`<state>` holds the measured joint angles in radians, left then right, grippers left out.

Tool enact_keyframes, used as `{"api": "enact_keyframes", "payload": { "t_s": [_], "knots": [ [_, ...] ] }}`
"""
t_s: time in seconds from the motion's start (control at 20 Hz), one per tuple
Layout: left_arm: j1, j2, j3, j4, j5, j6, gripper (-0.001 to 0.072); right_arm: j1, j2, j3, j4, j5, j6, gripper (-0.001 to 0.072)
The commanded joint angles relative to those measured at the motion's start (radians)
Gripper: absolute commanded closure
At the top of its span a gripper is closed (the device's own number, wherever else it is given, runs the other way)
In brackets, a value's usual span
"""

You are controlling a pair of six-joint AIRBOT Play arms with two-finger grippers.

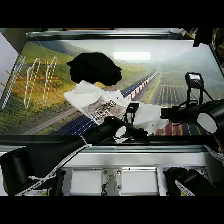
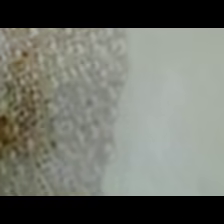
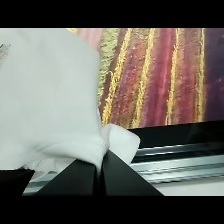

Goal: Fold the clothes and pants, and hang the long-sleeved shirts on hangers.

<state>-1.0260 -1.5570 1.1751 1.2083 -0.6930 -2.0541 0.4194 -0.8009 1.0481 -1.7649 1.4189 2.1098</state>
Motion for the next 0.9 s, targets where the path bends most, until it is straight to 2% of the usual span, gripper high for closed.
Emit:
{"api": "enact_keyframes", "payload": {
  "t_s": [0.0, 0.05, 0.1, 0.25, 0.5, 0.7, 0.85],
  "knots": [
    [0.008, -0.019, 0.001, 0.005, 0.015, -0.014, 0.0338, 0.000, 0.001, 0.001, 0.008, 0.000, 0.000, 0.0697],
    [0.015, -0.019, 0.001, 0.005, 0.013, -0.014, 0.0529, 0.000, 0.001, 0.001, 0.008, 0.000, 0.000, 0.0696],
    [0.024, -0.018, 0.001, 0.006, 0.003, -0.011, 0.0675, 0.000, 0.001, 0.001, 0.008, 0.000, 0.000, 0.0697],
    [0.065, 0.001, 0.001, 0.007, -0.078, -0.005, 0.0676, 0.000, 0.000, 0.001, 0.007, 0.002, -0.001, 0.0697],
    [0.195, 0.234, 0.033, 0.002, -0.222, 0.133, 0.0692, -0.010, -0.004, 0.055, -0.003, -0.003, -0.077, 0.0698],
    [0.312, 0.444, 0.307, -0.044, -0.415, 0.270, 0.0692, -0.008, -0.027, 0.369, 0.060, -0.001, -0.147, 0.0698],
    [0.335, 0.510, 0.582, -0.056, -0.402, 0.355, 0.0693, -0.008, -0.055, 0.664, 0.188, -0.040, -0.177, 0.0697]
  ]
}}
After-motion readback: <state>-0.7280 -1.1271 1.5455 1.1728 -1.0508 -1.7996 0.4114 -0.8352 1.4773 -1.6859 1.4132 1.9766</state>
